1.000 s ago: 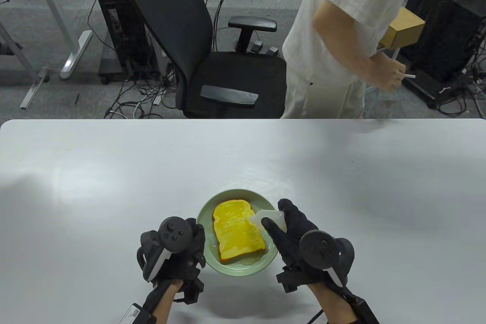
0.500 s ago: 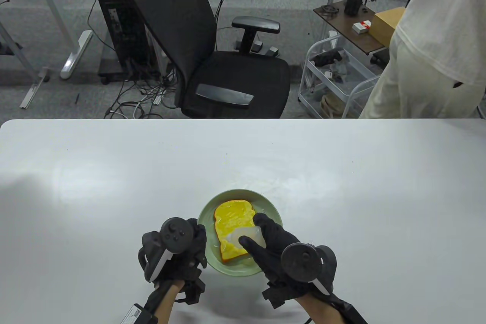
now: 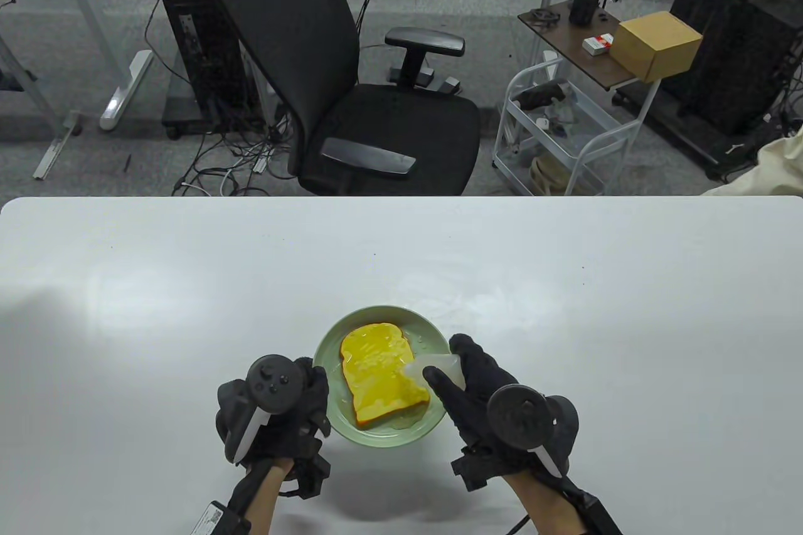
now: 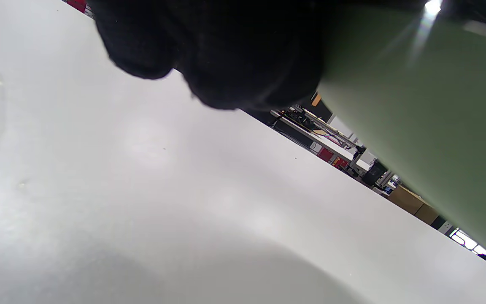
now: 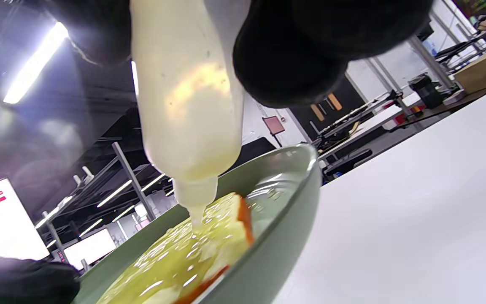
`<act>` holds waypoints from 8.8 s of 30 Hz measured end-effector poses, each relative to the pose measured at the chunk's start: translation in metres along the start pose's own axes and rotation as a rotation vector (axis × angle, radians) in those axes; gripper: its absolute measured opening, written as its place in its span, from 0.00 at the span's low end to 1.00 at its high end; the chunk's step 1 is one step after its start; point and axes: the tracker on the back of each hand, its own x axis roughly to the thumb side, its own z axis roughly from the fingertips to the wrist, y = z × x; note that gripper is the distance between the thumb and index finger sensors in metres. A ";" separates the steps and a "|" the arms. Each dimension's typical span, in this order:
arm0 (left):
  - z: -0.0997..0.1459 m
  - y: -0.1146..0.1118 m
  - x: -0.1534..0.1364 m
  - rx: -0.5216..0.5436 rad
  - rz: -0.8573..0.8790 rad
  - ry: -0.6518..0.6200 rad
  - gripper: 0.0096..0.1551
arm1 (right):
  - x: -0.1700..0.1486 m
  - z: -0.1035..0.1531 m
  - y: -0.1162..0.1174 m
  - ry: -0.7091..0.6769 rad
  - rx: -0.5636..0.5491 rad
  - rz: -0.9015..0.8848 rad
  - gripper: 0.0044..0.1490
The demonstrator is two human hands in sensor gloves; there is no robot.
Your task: Squeeze honey bottle to draw zigzag on toast
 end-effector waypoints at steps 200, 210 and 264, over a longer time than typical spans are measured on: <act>0.052 0.048 0.093 0.241 -0.274 -0.658 0.27 | 0.017 0.002 0.027 -0.072 0.446 -0.188 0.48; 0.049 0.049 0.089 0.227 -0.228 -0.646 0.27 | 0.023 0.004 0.024 -0.141 0.401 -0.078 0.49; 0.020 0.050 0.035 0.145 -0.168 -0.349 0.46 | -0.125 0.005 0.017 0.501 0.162 0.115 0.49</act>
